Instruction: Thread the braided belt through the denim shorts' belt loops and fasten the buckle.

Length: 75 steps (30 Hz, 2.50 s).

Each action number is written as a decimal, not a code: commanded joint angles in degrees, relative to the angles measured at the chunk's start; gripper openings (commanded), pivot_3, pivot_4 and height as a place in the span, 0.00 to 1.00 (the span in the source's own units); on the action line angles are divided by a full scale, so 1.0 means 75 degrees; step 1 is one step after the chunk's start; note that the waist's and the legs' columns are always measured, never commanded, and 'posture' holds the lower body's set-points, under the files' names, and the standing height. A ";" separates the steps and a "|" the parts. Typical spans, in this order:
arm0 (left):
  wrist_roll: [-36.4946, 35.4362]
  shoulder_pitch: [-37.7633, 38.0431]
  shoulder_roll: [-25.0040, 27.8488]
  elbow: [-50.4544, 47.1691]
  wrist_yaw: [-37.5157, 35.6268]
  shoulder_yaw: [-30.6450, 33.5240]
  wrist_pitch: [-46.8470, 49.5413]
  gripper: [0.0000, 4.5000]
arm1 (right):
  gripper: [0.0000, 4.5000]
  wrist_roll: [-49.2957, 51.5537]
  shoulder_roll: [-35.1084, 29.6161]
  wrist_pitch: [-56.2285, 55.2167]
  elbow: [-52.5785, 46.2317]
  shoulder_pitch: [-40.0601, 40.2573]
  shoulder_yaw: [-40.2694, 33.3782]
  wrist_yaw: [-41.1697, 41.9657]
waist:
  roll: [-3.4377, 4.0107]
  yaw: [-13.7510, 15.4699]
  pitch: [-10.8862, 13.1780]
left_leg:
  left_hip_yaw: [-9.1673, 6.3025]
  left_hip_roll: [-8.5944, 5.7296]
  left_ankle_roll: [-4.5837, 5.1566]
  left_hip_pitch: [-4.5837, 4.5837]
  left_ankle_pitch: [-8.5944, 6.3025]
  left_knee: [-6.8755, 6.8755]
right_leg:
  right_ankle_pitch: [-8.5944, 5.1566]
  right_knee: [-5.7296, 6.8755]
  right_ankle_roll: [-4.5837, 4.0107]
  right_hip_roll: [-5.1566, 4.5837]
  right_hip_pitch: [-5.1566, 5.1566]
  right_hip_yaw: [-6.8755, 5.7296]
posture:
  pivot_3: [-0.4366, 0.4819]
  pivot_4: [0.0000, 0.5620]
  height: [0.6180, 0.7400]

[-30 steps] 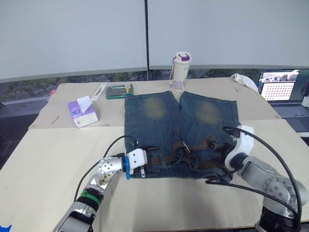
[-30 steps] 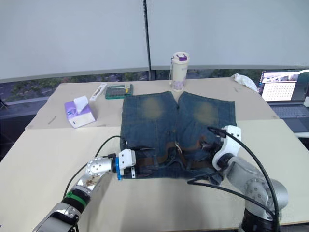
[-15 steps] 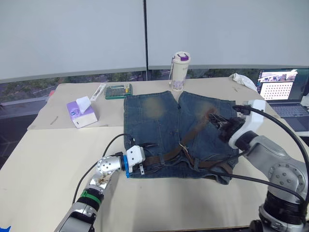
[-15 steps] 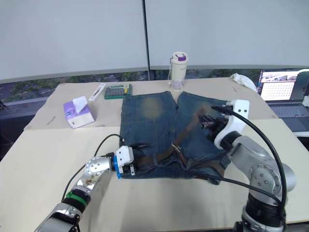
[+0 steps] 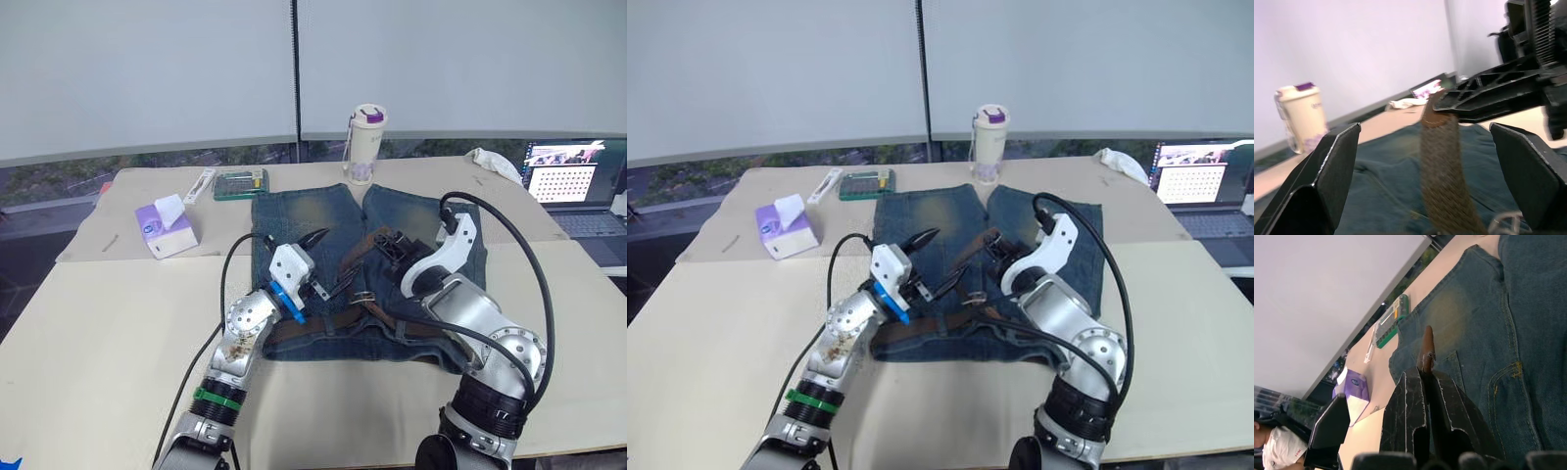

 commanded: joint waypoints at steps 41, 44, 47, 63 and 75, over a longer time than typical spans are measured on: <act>-0.3353 0.0131 -0.0460 -0.0341 -0.0503 0.1361 0.3370 0.00 | 0.61 -0.2997 -0.4088 -0.3033 -0.0672 0.1719 0.3745 0.6042 | -0.0014 -0.0081 0.0011 | 0.0007 0.0007 0.0017 0.0006 -0.0008 0.0040 | -0.0010 -0.0021 0.0017 0.0010 0.0042 -0.0025 | 0.48 0.27 1.00; -0.3761 0.0269 -0.0357 -0.0589 -0.0811 0.1466 0.3817 0.00 | 0.61 -0.3616 -0.4012 -0.3456 -0.0324 0.1921 0.4057 0.6638 | -0.0015 -0.0061 0.0012 | 0.0004 0.0009 0.0012 0.0009 -0.0006 0.0040 | -0.0010 -0.0020 0.0017 0.0015 0.0042 -0.0027 | 0.48 0.27 1.00; -0.3849 0.0439 -0.0226 -0.0682 -0.0929 0.1534 0.3955 0.00 | 0.61 -0.4140 -0.4042 -0.3691 0.0010 0.2088 0.4296 0.7112 | -0.0015 -0.0011 0.0012 | 0.0003 0.0003 0.0006 0.0008 -0.0003 0.0042 | -0.0010 -0.0023 0.0016 0.0007 0.0043 -0.0023 | 0.48 0.27 1.00; -0.4561 0.0869 -0.0284 -0.0674 -0.0355 0.2752 0.4075 0.00 | 0.61 -0.6327 -0.4270 -0.4268 0.1241 0.2857 0.5219 0.8491 | -0.0030 0.0079 0.0013 | 0.0003 0.0005 -0.0004 0.0016 -0.0005 0.0045 | -0.0008 -0.0026 0.0013 0.0009 0.0045 -0.0009 | 0.48 0.27 1.00; -0.4540 0.1751 0.0325 -0.0975 -0.0945 0.2555 0.4385 0.00 | 0.61 -0.5420 -0.4587 -0.4331 0.0315 0.3234 0.3940 0.9490 | -0.0035 0.0135 0.0017 | -0.0001 0.0006 -0.0002 0.0011 -0.0014 0.0045 | -0.0008 -0.0034 0.0011 0.0002 0.0047 -0.0008 | 0.48 0.27 1.00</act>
